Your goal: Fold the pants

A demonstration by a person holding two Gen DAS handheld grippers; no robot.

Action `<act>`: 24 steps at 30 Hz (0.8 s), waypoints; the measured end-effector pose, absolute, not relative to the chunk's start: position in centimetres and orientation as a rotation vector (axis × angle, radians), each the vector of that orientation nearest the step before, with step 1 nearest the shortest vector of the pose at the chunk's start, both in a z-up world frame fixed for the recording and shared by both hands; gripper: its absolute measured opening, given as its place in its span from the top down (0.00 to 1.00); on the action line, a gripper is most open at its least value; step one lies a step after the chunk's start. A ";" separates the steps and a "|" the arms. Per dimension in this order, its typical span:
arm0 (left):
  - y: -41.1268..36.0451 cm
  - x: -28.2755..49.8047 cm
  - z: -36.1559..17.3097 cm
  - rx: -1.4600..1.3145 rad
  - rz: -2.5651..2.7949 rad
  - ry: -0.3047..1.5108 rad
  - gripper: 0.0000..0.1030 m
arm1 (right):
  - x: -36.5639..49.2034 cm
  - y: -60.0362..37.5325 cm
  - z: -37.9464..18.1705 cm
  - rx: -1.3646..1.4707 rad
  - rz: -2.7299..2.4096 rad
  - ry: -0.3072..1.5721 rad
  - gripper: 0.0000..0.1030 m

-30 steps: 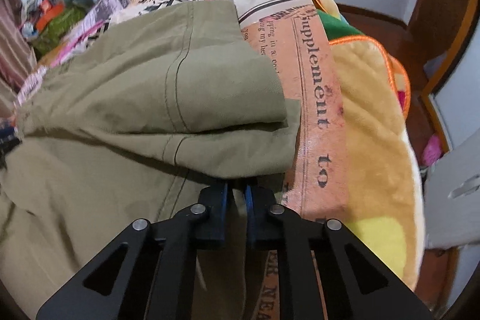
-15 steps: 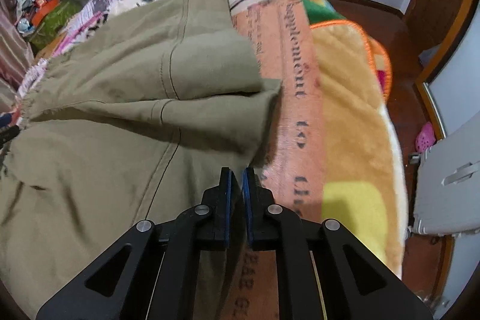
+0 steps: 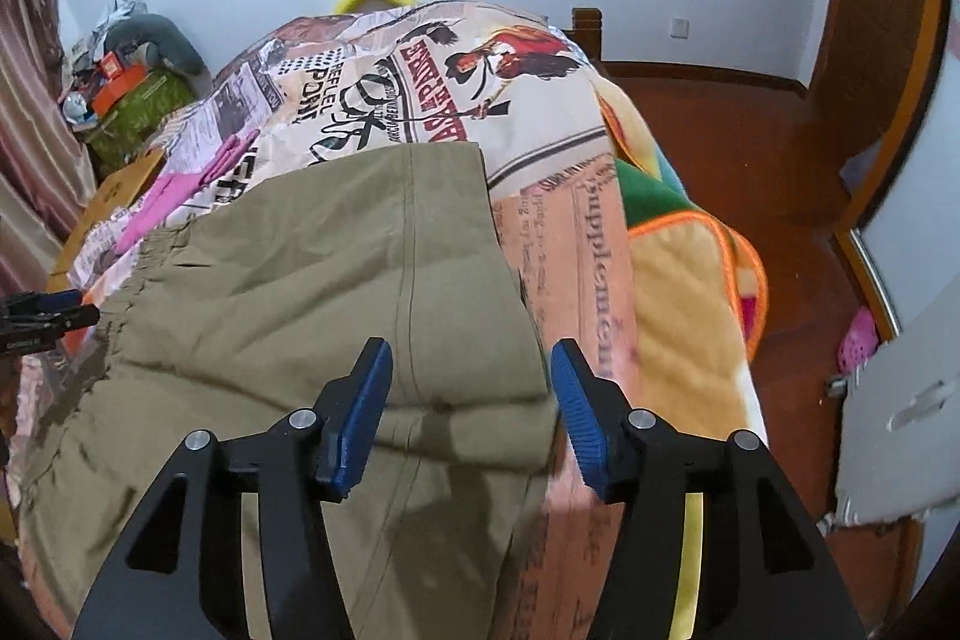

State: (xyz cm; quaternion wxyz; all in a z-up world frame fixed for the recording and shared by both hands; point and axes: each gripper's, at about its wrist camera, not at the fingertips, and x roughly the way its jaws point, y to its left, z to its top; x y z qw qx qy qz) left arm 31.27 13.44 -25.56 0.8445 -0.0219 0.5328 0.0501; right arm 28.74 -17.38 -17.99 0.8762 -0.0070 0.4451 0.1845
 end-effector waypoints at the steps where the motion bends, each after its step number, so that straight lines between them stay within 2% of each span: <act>1: 13.4 31.7 -25.9 -0.053 0.100 1.135 0.34 | 29.3 -17.2 -18.6 -0.017 0.388 0.943 0.50; 7: 13.3 33.1 -27.6 -0.085 0.080 1.159 0.33 | 31.6 -17.4 -22.4 0.048 0.396 1.062 0.50; 9: 13.2 33.1 -27.7 -0.089 0.079 1.157 0.33 | 31.7 -17.6 -22.9 0.084 0.411 1.072 0.55; 11: 13.0 33.2 -27.9 -0.067 0.086 1.153 0.33 | 31.6 -17.6 -23.1 0.063 0.404 1.065 0.79; 12: 12.7 33.3 -28.1 -0.046 0.091 1.152 0.33 | 31.6 -17.6 -23.2 0.050 0.406 1.066 0.86; 13: 12.5 33.3 -28.2 -0.020 0.098 1.150 0.33 | 31.4 -17.6 -23.3 0.052 0.415 1.066 0.89; 24: 12.4 33.1 -28.4 0.057 0.136 1.123 0.32 | 31.9 -17.2 -18.9 0.023 0.437 0.904 0.97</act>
